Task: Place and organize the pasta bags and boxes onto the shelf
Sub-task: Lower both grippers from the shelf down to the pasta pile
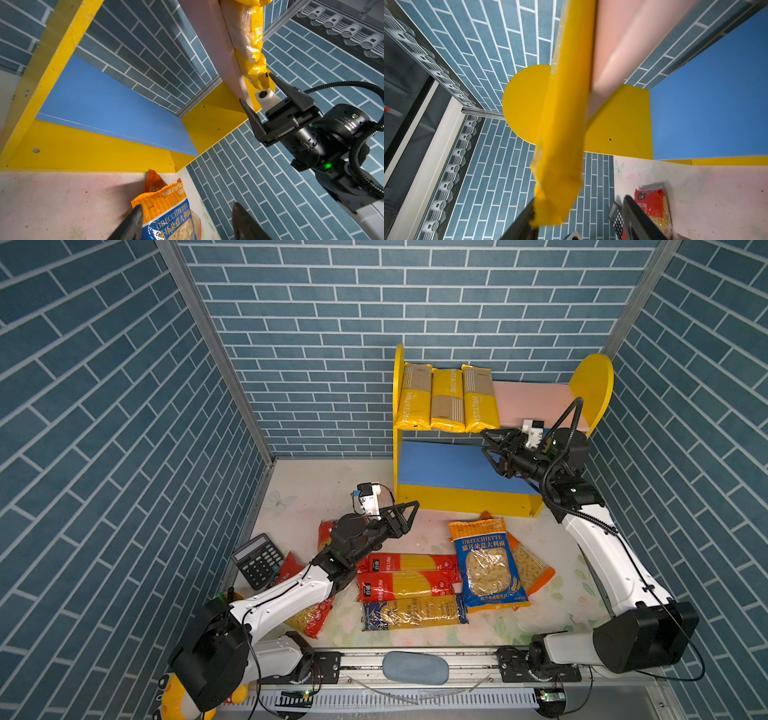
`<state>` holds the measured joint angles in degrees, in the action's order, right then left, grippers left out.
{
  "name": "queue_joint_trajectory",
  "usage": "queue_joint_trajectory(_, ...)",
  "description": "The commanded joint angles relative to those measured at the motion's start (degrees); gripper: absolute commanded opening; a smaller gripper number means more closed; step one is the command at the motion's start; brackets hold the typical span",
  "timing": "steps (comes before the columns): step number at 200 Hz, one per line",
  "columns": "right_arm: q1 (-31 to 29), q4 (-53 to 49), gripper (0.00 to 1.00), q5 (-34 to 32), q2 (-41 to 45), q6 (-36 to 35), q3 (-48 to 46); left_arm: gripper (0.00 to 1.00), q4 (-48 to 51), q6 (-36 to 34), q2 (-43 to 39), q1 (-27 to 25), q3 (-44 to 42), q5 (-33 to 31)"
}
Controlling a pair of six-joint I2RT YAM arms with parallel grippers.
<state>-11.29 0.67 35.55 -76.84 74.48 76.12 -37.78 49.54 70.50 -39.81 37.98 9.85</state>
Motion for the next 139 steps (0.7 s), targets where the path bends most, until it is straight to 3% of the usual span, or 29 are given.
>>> queue_joint_trajectory(1, 0.1, 6.1, 0.63, -1.4, 4.4, -3.9, -2.8, 0.68, 0.6, -0.2, 0.6, -0.8, -1.1, -0.6)
queue_joint_trajectory(26, -1.2, 5.7, 0.61, -2.2, 7.6, -7.6, -7.1, 0.67, 3.4, -2.0, 0.9, -1.9, -0.8, -1.1)
queue_joint_trajectory(76, -10.9, -1.4, 0.58, -9.5, 10.9, -13.4, -21.4, 0.67, 23.6, -10.7, -0.6, -5.9, 1.5, -7.7)
queue_joint_trajectory(98, -17.6, -2.8, 0.56, -13.8, 9.3, -13.4, -27.6, 0.67, 29.4, -11.8, -1.0, -6.5, 1.2, -8.2)
queue_joint_trajectory(139, -24.9, -5.7, 0.50, -14.2, 3.7, -15.7, -34.6, 0.67, 32.3, -12.5, -1.7, -8.6, -1.7, -9.0)
